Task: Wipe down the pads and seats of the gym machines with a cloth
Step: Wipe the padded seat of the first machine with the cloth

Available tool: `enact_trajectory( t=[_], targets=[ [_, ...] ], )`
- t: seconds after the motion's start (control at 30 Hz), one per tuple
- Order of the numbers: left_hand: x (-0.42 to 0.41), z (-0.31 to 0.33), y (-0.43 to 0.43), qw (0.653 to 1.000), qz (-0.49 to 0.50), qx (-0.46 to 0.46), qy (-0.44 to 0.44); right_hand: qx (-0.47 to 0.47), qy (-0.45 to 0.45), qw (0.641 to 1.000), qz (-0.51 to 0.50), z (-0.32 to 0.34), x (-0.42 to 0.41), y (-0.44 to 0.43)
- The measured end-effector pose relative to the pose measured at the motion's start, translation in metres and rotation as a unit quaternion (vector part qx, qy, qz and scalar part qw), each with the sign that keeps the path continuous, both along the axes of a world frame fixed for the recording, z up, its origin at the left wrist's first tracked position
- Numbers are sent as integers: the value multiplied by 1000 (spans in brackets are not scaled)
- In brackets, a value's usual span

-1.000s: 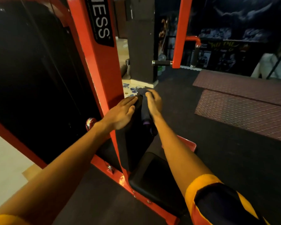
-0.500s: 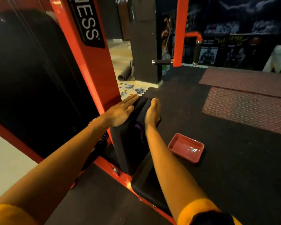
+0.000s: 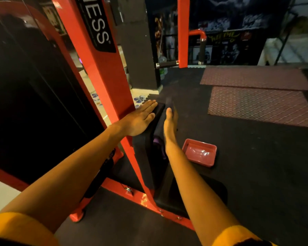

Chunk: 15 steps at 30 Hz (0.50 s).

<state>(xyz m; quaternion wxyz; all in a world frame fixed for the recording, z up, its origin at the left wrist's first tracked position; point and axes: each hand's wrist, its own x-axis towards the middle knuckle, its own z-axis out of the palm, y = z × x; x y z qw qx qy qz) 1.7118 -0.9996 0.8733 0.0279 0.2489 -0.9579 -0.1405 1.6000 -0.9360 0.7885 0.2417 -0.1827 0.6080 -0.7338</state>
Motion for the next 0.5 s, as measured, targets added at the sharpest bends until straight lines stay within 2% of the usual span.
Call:
enact_trajectory(
  t=[0.07, 0.13, 0.2, 0.23, 0.3, 0.33, 0.43, 0.5],
  targets=[
    [0, -2, -3, 1000, -17, 3, 16, -36, 112, 993, -22, -4, 29, 17],
    [-1, -4, -4, 999, -22, 24, 30, -64, 157, 985, -16, -32, 46, 28],
    [-1, -5, -6, 999, -25, 22, 36, -65, 98, 993, -3, -66, 40, 24],
    [1, -6, -7, 999, -33, 21, 36, -52, 33, 998, 11, -71, 35, 19],
    [4, -7, -9, 998, -53, 16, 40, -46, -52, 997, 24, -59, 23, 15],
    [7, -8, -9, 997, -62, 9, 45, -44, -60, 997, 15, -46, 21, 16],
    [14, -14, -11, 994, -83, 15, 65, -64, 39, 996, -55, -10, 44, 17],
    [15, -16, -11, 993, -88, 9, 78, -43, 119, 985, -114, -5, 80, 23]
  ],
)
